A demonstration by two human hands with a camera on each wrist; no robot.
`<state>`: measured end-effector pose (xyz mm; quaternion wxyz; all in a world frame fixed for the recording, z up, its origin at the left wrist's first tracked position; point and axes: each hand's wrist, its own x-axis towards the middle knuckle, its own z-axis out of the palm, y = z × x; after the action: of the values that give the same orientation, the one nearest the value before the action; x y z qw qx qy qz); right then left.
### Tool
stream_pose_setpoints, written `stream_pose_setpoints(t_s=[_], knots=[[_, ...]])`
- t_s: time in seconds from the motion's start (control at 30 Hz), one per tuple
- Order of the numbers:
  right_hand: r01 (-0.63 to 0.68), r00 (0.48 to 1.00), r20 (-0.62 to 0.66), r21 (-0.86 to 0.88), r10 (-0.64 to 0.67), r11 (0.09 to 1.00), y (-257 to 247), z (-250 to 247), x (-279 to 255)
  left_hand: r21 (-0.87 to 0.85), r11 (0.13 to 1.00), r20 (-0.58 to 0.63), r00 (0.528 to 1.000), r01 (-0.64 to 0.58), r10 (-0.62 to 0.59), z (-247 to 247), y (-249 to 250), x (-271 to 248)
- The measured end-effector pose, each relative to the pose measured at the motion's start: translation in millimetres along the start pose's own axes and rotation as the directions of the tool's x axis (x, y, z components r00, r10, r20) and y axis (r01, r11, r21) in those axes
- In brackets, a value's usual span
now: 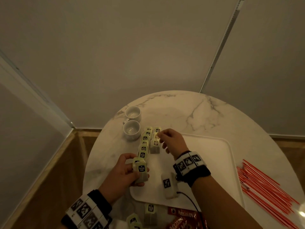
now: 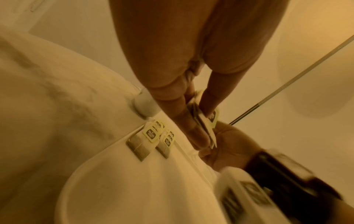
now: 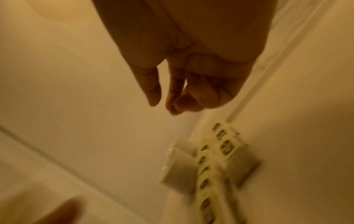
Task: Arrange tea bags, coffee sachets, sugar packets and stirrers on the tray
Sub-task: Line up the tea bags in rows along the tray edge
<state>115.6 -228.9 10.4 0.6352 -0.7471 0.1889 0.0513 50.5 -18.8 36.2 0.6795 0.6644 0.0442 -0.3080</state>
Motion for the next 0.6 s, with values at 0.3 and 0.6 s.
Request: stream_pose_setpoints(t_s=[0.3, 0.6], knots=[[-0.002, 0.921, 0.389, -0.032, 0.014, 0.999, 6, 12, -75, 0.098, 0.995, 0.120, 0.993, 0.005, -0.016, 2, 10, -3], [-0.151, 0.977, 0.180, 0.205, 0.114, 0.967, 15, -1, -66, 0.134, 0.988, 0.123, 0.988, 0.072, -0.089, 5, -1, -7]])
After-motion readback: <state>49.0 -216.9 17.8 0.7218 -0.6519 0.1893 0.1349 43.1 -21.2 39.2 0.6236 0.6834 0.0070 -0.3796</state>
